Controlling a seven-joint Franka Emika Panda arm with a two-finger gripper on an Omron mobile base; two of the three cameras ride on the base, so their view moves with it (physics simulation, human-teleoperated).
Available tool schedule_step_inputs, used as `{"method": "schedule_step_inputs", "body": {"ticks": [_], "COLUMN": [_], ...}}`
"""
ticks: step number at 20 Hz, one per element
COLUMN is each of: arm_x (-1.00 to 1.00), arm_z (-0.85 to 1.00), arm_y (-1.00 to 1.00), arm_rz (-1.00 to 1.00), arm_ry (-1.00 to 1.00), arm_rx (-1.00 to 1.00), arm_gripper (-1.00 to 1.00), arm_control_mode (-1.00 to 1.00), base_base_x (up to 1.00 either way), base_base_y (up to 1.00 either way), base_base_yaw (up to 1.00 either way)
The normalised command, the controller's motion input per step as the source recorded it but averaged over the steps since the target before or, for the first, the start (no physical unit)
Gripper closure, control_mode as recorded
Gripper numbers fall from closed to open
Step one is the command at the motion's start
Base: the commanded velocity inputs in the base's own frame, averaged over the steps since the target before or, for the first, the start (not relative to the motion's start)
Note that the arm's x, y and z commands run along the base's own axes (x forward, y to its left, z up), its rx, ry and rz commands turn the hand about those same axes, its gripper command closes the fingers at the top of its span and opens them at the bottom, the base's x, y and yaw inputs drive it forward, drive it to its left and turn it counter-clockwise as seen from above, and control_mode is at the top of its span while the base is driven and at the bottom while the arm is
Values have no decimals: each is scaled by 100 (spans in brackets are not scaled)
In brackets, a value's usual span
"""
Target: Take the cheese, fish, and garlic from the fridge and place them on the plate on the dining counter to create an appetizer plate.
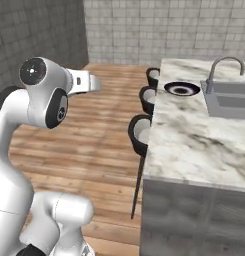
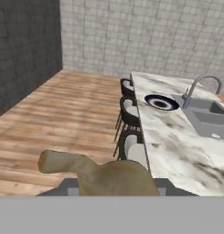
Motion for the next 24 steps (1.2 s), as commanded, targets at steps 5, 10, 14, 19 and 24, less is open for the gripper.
{"method": "schedule_step_inputs", "body": {"ticks": [5,10,14,19,24], "arm_x": [0,0,0,0,0], "arm_z": [0,0,0,0,0], "arm_y": [0,0,0,0,0], "arm_rz": [0,0,0,0,0], "arm_ry": [0,0,0,0,0], "arm_rx": [0,0,0,0,0], "arm_gripper": [100,100,100,100,100], "arm_control_mode": [100,100,100,100,100], "base_base_x": [74,73,79,83,77], "base_base_y": [90,42,41,61,99], "base_base_yaw": [-28,-50,-56,-57,-50]}}
